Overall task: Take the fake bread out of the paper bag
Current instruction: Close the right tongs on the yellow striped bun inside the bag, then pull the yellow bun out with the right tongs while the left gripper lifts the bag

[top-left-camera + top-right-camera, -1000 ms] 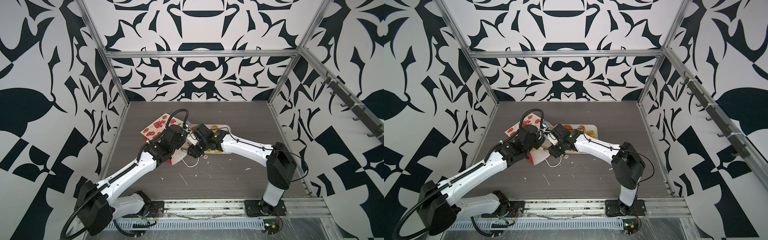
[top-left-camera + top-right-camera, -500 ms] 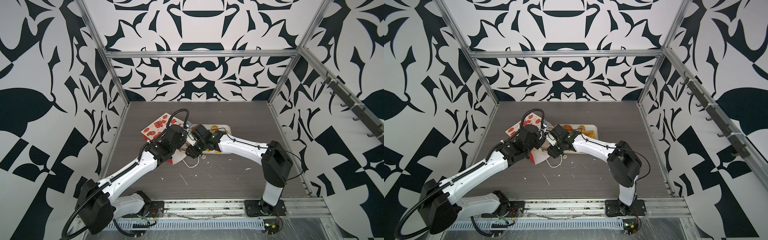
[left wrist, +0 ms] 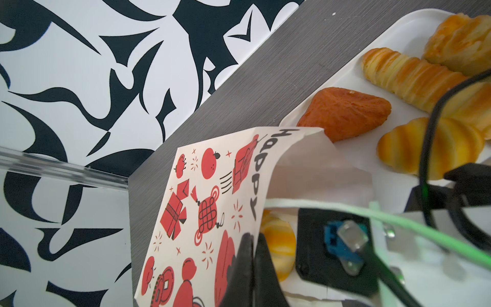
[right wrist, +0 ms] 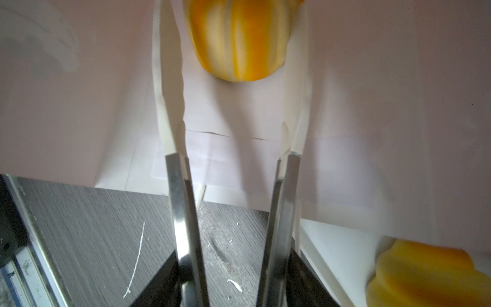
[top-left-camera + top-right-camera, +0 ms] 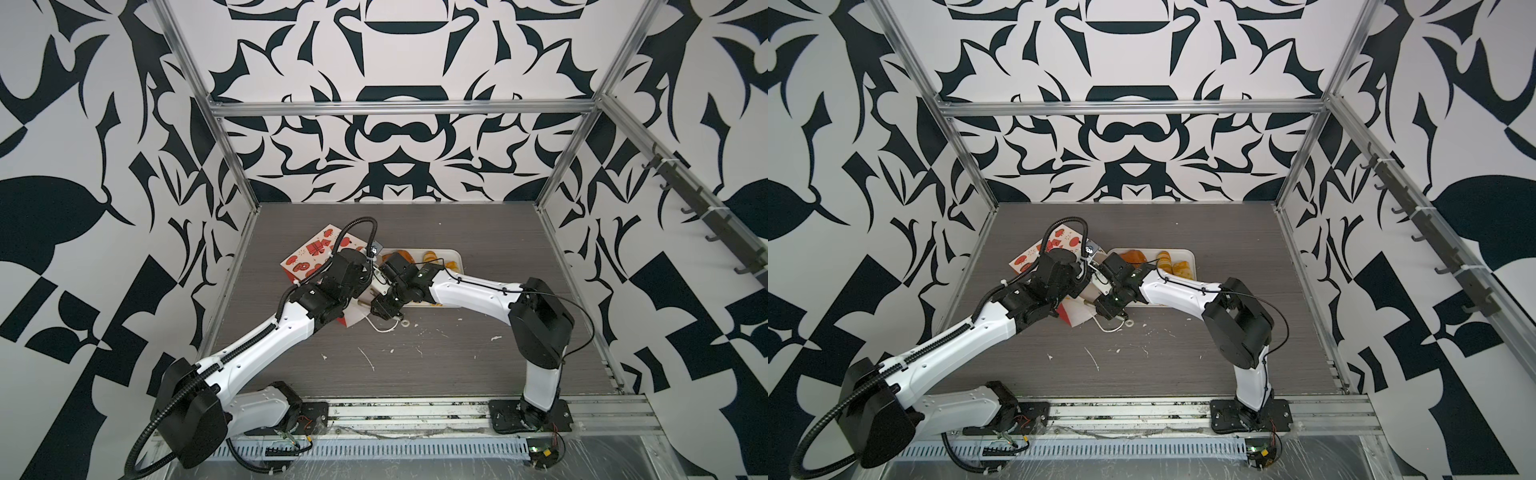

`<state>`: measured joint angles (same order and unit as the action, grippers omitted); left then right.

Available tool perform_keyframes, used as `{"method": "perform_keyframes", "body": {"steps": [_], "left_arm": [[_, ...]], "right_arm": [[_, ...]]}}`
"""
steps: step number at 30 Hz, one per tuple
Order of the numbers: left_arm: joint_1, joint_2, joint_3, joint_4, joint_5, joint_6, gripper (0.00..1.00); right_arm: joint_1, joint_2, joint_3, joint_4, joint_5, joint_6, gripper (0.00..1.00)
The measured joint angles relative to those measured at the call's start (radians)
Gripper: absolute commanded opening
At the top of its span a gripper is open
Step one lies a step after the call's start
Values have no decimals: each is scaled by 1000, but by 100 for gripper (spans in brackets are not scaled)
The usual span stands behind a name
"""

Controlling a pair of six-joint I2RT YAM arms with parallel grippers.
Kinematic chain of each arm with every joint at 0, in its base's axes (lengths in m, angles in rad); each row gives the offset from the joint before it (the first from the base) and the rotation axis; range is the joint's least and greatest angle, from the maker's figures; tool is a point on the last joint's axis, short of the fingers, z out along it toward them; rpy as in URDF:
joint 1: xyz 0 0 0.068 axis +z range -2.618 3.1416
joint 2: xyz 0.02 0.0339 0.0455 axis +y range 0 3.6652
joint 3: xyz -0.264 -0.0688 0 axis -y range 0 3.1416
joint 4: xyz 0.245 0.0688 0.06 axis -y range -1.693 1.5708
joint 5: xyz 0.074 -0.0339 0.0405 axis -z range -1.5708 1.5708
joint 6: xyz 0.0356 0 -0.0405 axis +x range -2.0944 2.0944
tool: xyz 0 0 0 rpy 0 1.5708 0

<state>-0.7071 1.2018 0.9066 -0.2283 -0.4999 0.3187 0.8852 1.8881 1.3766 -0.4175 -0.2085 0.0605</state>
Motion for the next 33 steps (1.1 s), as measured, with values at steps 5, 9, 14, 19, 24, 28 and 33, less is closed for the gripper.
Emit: {"method": "perform_keyframes", "body": {"steps": [5,9,14,19,24,28,33], "left_arm": [[0,0,0,0,0,0,0],[0,0,0,0,3,0,0],[0,0,0,0,5,-1,0],[0,-3,0,-1,7,-4,0],[0,-4,0,-2,8,-5,0],[0,-4,0,-2,12,-5,0],[0,-4,0,-2,18,-7,0]], "right_arm": [[0,-8,0,-1,4,-9,60],[0,-24,0,-4,4,-24,62],[0,-36,0,-5,9,-43,62],[0,-36,0,-13,10,-60,62],[0,-36,0,-27,32,-84,62],[0,-36,0,-37,51,-107,62],[-1,-23,29,-54,65,-115,62]]}}
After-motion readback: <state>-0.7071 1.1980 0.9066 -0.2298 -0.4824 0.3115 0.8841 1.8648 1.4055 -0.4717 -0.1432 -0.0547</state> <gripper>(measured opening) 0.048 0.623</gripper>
